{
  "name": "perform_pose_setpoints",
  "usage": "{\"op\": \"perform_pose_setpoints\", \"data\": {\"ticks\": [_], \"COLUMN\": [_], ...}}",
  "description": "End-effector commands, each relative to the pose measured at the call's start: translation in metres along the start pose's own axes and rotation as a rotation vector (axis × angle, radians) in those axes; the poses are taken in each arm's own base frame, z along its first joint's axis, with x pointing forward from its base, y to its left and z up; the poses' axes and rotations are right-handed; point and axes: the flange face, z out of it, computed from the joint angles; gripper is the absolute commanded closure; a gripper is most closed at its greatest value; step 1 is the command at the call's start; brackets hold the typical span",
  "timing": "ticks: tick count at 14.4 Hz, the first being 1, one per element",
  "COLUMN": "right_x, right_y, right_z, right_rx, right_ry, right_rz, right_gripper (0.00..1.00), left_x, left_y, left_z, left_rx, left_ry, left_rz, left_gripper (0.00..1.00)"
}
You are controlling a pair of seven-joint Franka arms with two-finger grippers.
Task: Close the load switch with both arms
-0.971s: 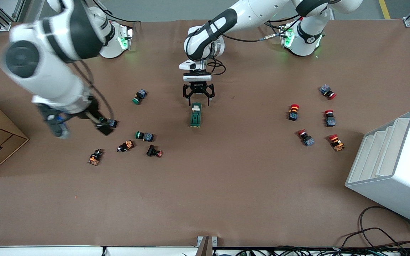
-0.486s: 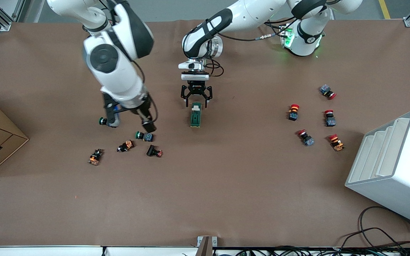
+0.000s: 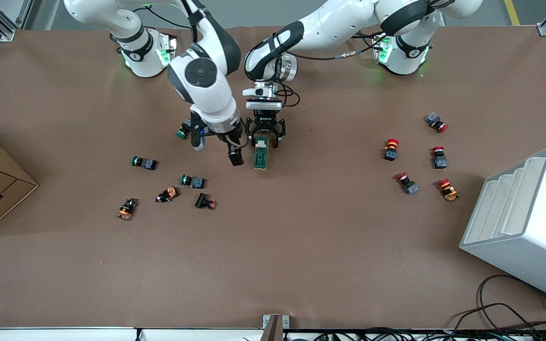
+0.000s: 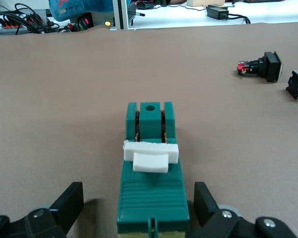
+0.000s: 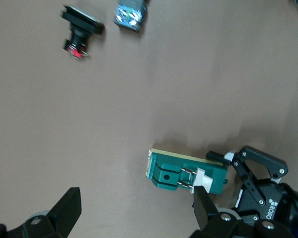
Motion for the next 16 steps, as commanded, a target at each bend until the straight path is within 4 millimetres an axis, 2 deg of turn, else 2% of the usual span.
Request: {"op": "perform_pose_setpoints", "data": {"ticks": [1, 5, 7, 11, 16], "right_x": [-0.01, -0.024, -0.036, -0.04, -0.04], "right_y": [0.024, 0.059, 0.074, 0.079, 0.079], "right_z": [0.019, 0.051, 0.076, 0.101, 0.116], "right_rx": [0.009, 0.029, 0.022, 0.041, 0.052], "right_ry": [-0.002, -0.018, -0.01, -0.021, -0.027], "right_rz": [0.029, 0.069, 0.085, 0.084, 0.083], "right_gripper": [0.0, 0.0, 0.0, 0.0, 0.0], "left_x": [-0.002, -0.004, -0.008, -0.007, -0.009], "left_y": [0.005, 0.004, 0.005, 0.004, 0.004], "left_z": [-0.003, -0.004, -0.005, -0.005, -0.005], "left_rx": [-0.011, -0.012, -0.013, -0.005, -0.002], "left_ry": [0.019, 0.017, 0.016, 0.029, 0.029], "left_rz": [-0.003, -0.005, -0.011, -0.021, -0.019], "left_gripper": [0.01, 0.01, 0.01, 0.01, 0.01]}}
